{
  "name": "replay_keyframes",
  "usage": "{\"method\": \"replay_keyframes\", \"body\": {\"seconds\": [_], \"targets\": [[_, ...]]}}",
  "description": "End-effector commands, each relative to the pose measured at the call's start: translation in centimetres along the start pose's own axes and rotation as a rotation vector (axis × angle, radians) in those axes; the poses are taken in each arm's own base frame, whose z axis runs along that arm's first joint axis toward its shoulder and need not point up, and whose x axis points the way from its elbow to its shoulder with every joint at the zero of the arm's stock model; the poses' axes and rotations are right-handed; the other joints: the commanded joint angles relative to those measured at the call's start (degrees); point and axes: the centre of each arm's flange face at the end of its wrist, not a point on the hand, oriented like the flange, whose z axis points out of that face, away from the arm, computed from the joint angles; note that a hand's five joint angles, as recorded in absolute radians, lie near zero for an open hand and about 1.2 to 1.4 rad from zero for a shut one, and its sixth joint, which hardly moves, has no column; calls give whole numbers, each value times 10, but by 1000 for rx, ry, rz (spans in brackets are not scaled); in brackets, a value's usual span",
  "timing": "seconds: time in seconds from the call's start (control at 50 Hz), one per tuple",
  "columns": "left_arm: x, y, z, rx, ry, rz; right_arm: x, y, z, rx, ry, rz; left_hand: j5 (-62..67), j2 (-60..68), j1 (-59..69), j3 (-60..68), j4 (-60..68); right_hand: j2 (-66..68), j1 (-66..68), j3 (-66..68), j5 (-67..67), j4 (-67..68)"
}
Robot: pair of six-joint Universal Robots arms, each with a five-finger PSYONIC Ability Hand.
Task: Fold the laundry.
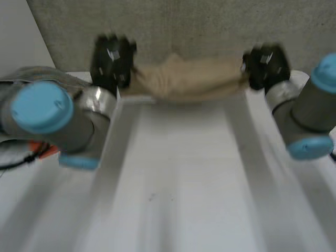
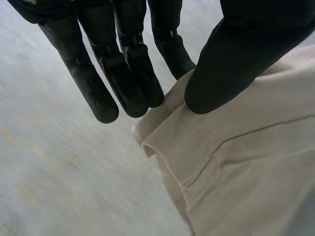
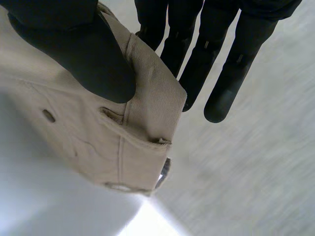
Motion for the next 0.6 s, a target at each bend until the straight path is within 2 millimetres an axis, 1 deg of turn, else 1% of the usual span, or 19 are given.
{"method": "replay_keyframes", "body": {"seconds": [0.02, 0.04, 0.08, 0.1, 0.12, 0.16, 0.18, 0.24, 0.26, 0.3, 0.32, 0.36, 0.38, 0.4, 0.46, 0.48, 0.52, 0.54, 0.6], "targets": [[42, 62, -61, -280, 170, 25, -30, 57, -28, -194, -107, -124, 131, 114, 143, 116, 112, 126, 165, 118, 119, 114], [47, 65, -75, -340, 211, 44, -31, 60, -32, -209, -114, -138, 131, 114, 143, 116, 112, 126, 165, 118, 119, 114], [47, 61, -87, -391, 243, 66, -34, 66, -42, -243, -138, -168, 131, 114, 143, 116, 112, 126, 165, 118, 119, 114], [41, 50, -97, -432, 256, 84, -36, 68, -53, -279, -165, -198, 131, 114, 143, 116, 112, 126, 165, 118, 119, 114], [37, 45, -103, -452, 260, 92, -36, 68, -60, -296, -181, -215, 131, 114, 143, 116, 112, 126, 165, 118, 119, 114], [31, 35, -115, -498, 268, 102, -35, 60, -73, -319, -206, -252, 131, 114, 143, 116, 112, 126, 165, 118, 119, 114], [26, 26, -128, -540, 279, 110, -30, 52, -86, -343, -226, -284, 131, 114, 143, 116, 112, 126, 165, 118, 119, 114], [20, 13, -149, -608, 306, 120, -23, 39, -108, -385, -259, -318, 131, 114, 143, 116, 112, 126, 165, 118, 119, 114], [17, 1, -165, -648, 334, 125, -22, 33, -123, -422, -291, -335, 131, 114, 143, 116, 112, 126, 165, 118, 119, 114], [16, -9, -181, -688, 372, 131, -21, 29, -139, -469, -331, -346, 131, 114, 143, 116, 112, 126, 165, 118, 119, 114], [16, -16, -197, -730, 417, 134, -22, 26, -156, -524, -382, -355, 131, 114, 143, 116, 112, 126, 165, 118, 119, 114], [17, -22, -211, -767, 463, 138, -22, 24, -169, -564, -418, -360, 131, 114, 143, 116, 112, 126, 165, 118, 119, 114], [19, -24, -217, -786, 485, 141, -22, 20, -180, -591, -453, -364, 131, 114, 143, 116, 112, 126, 165, 118, 119, 114], [20, -28, -225, -811, 516, 147, -22, 19, -184, -598, -464, -364, 131, 114, 143, 116, 112, 126, 165, 118, 119, 114], [22, -31, -223, -795, 521, 145, -24, 19, -188, -596, -477, -349, 131, 114, 143, 116, 112, 126, 165, 118, 119, 114], [22, -31, -215, -761, 498, 140, -25, 20, -188, -592, -479, -347, -136, -153, -123, -150, -154, 126, 165, 118, 119, 114], [19, -32, -203, -711, 454, 135, -26, 21, -187, -583, -479, -346, -413, -430, -400, -428, -431, 126, 165, 118, 119, 114], [16, -32, -187, -649, 404, 127, -26, 21, -186, -567, -472, -346, -517, -534, -505, -532, -536, 126, 165, 118, 119, 114], [10, -28, -165, -567, 325, 118, -26, 21, -180, -527, -441, -350, -512, -529, -499, -527, -530, 126, 165, 118, 119, 114]]}}
